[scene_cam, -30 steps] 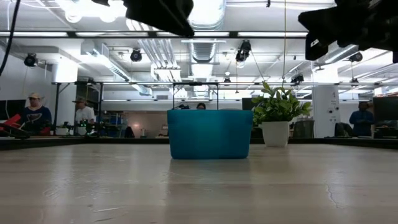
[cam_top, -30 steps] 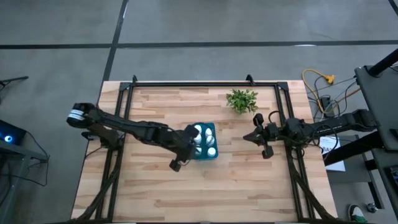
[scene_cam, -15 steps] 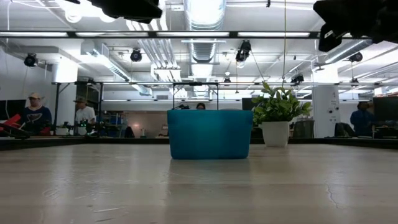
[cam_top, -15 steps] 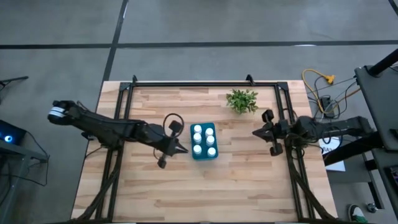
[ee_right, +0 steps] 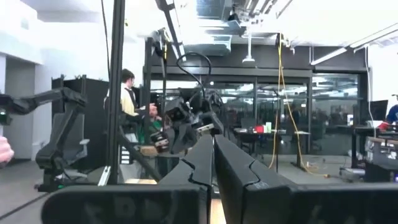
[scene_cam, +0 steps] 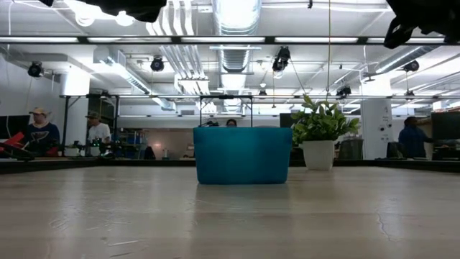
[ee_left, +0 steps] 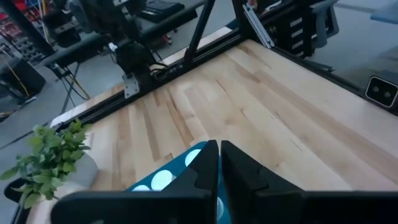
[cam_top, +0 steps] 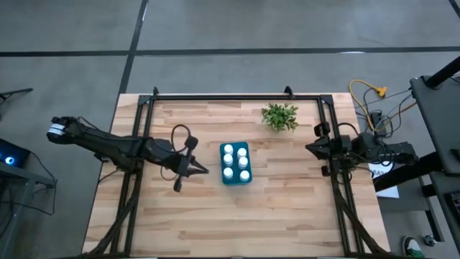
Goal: Pick and place pill bottles into a basket
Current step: Return to Home Position
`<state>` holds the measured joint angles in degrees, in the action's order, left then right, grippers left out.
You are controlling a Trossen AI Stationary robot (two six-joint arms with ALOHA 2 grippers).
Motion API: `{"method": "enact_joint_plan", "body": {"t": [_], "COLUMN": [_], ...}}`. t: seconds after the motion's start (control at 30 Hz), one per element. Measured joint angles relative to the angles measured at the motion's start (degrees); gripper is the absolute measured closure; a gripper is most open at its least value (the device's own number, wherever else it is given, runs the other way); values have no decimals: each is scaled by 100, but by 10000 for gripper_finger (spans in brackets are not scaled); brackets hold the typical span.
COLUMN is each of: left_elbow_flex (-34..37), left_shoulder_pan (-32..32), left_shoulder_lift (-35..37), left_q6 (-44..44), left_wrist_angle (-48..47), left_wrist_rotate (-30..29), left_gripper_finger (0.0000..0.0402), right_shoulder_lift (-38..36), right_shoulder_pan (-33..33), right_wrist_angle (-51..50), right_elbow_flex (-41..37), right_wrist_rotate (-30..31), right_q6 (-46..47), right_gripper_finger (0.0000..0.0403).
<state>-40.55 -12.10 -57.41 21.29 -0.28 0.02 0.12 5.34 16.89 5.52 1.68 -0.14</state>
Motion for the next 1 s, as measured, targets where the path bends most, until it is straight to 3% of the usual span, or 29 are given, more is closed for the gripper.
{"method": "enact_joint_plan", "body": {"t": [0.33,0.67,1.0], "left_elbow_flex": [545,1396,2377], "left_shoulder_pan": [-2,-4,-2], "left_shoulder_lift": [772,1981,3293], "left_q6": [23,111,36], "left_wrist_angle": [316,1196,1703], "left_wrist_rotate": [5,395,459], "left_gripper_finger": [400,400,400], "right_shoulder_lift": [-6,-13,-11], "right_shoulder_pan": [0,0,0], "right_wrist_angle": [164,1367,1394], "right_elbow_flex": [0,-499,-501], "right_wrist_rotate": [0,147,150], "right_q6": [-55,-203,-264], "right_gripper_finger": [394,394,394]}}
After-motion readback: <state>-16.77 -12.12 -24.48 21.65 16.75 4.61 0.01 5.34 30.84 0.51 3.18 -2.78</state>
